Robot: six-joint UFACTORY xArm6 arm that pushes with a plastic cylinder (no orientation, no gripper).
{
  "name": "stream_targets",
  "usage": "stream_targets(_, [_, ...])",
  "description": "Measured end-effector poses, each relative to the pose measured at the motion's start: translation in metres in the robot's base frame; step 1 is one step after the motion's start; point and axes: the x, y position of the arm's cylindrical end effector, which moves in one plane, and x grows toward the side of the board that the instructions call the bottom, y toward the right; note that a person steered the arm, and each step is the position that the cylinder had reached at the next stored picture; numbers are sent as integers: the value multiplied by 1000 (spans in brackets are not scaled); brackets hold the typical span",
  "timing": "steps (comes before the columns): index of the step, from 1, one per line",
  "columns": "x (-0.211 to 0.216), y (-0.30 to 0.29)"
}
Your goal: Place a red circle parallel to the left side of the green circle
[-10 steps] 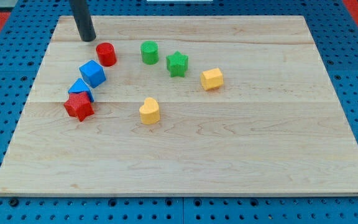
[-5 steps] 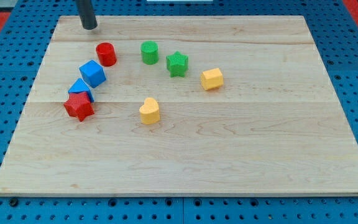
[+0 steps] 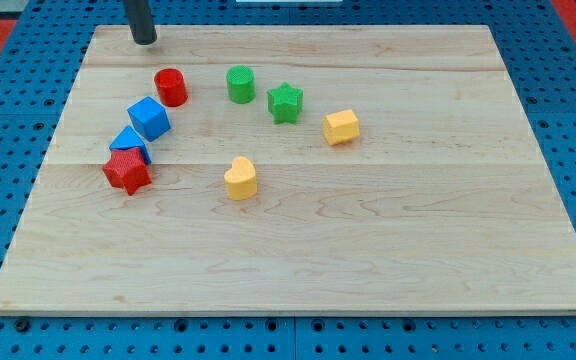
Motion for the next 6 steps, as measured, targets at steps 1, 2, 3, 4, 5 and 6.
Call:
stream_targets(1, [0,0])
stream_targets(2, [0,0])
stream_targets(3, [0,0])
stream_targets(4, [0,0])
stream_targets(5, [0,1])
stream_targets(6, [1,11])
